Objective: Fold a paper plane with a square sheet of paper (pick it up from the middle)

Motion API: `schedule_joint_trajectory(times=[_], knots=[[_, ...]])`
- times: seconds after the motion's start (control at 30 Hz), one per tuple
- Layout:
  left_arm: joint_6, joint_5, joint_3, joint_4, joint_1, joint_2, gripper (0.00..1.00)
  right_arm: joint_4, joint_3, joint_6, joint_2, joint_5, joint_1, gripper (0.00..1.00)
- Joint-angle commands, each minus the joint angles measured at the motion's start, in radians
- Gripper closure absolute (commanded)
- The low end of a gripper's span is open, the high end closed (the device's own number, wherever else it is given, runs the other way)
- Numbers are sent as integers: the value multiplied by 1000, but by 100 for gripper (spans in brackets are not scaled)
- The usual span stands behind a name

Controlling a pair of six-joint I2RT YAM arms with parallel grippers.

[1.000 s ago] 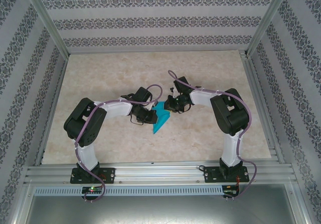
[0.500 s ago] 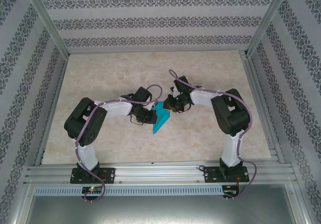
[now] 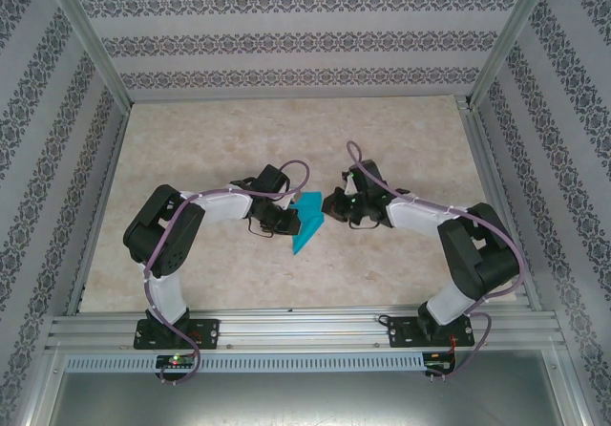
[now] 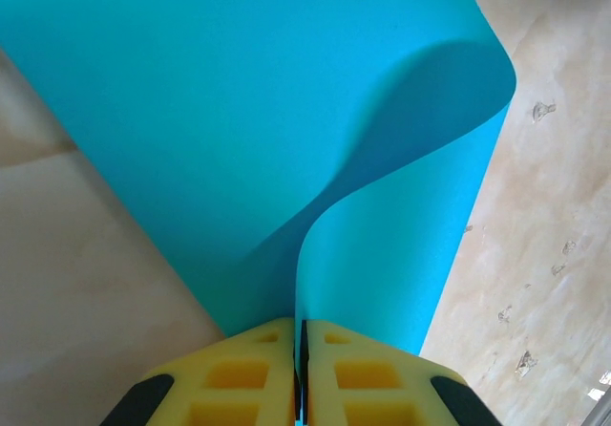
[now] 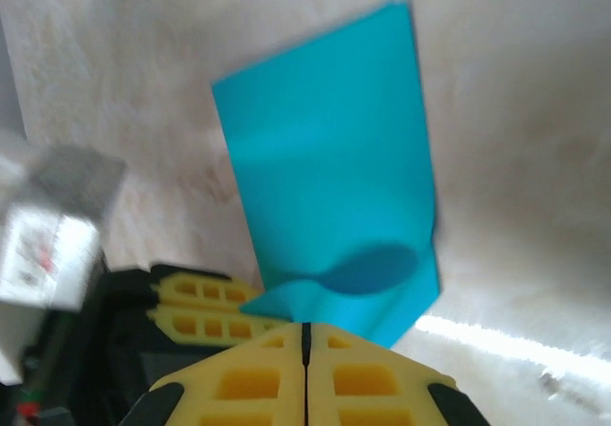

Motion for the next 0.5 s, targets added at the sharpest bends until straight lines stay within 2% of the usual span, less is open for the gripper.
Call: schedule_joint_trajectory(times=[0.0, 0.23, 0.47], knots=[[23, 2, 15, -12, 11, 29, 88, 125, -56, 102, -28, 0, 79, 95], [25, 8, 24, -13, 10, 41, 88, 199, -90, 190, 17, 50, 216, 95], [27, 8, 26, -18, 10, 41, 88, 232, -84, 229, 78, 54, 275, 95]])
